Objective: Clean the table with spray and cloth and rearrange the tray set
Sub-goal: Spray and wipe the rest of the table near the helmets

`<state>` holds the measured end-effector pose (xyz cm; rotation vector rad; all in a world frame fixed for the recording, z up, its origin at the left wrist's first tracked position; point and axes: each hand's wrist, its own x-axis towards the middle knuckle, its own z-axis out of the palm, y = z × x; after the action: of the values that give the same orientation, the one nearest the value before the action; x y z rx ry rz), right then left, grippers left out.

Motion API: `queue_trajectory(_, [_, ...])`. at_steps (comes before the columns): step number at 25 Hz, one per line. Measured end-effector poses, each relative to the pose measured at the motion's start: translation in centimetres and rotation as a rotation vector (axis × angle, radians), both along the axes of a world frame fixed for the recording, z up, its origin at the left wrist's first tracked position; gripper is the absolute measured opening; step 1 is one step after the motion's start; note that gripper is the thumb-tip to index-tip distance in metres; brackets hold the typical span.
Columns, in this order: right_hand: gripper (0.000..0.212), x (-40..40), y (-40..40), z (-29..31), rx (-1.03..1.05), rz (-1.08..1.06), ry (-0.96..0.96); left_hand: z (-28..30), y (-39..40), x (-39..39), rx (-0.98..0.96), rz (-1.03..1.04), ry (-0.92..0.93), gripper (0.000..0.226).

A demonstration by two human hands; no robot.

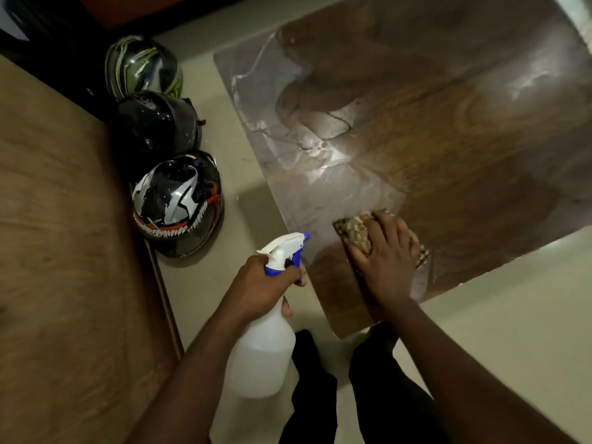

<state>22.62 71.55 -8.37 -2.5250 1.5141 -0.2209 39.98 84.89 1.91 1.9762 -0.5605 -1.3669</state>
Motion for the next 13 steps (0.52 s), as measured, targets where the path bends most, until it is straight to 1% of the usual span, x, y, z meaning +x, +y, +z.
queue_trajectory(1, [0.052,2.4,0.6,0.3,0.026,-0.002,-0.030,-0.2,0.1,0.7,-0.019,0.025,-0.007,0.024])
queue_trajectory(2, [0.051,4.5,1.9,0.5,0.016,0.080,-0.054,-0.3,0.1,1.4,-0.051,0.060,-0.011,0.027])
queue_trajectory(3, [0.050,5.5,3.7,0.4,0.003,0.262,-0.053,-0.2,-0.1,1.9,-0.081,0.097,-0.012,0.032])
queue_trajectory(4, [0.049,5.0,5.3,0.2,-0.019,0.478,-0.039,-0.2,-0.4,2.4,-0.096,0.118,-0.021,0.035])
queue_trajectory(5, [0.051,3.5,5.4,0.0,-0.028,0.650,-0.014,-0.2,-0.9,2.9,-0.108,0.123,-0.022,0.035])
queue_trajectory(6, [0.054,1.6,4.3,-0.2,-0.025,0.716,0.010,0.0,-1.3,3.3,-0.113,0.121,-0.002,0.035])
queue_trajectory(7, [0.057,0.1,2.3,-0.1,-0.039,0.660,0.028,0.4,-1.7,3.7,-0.119,0.118,0.028,0.036])
queue_trajectory(9, [0.059,-0.5,-2.0,0.4,-0.017,0.327,0.057,1.1,-2.8,4.2,-0.121,0.106,0.054,0.038])
queue_trajectory(10, [0.059,0.8,-3.7,0.3,0.005,0.158,0.040,1.2,-3.3,4.4,-0.117,0.095,0.058,0.038])
queue_trajectory(11, [0.058,2.9,-4.6,0.2,0.034,0.051,0.025,1.1,-4.1,4.7,-0.114,0.082,0.059,0.040])
queue_trajectory(12, [0.057,5.4,-4.5,0.2,0.047,0.010,0.007,0.9,-5.1,5.0,-0.121,0.072,0.059,0.042])
queue_trajectory(13, [0.056,7.6,-3.3,0.3,0.026,0.055,-0.022,0.7,-5.8,5.4,-0.127,0.068,0.056,0.042])
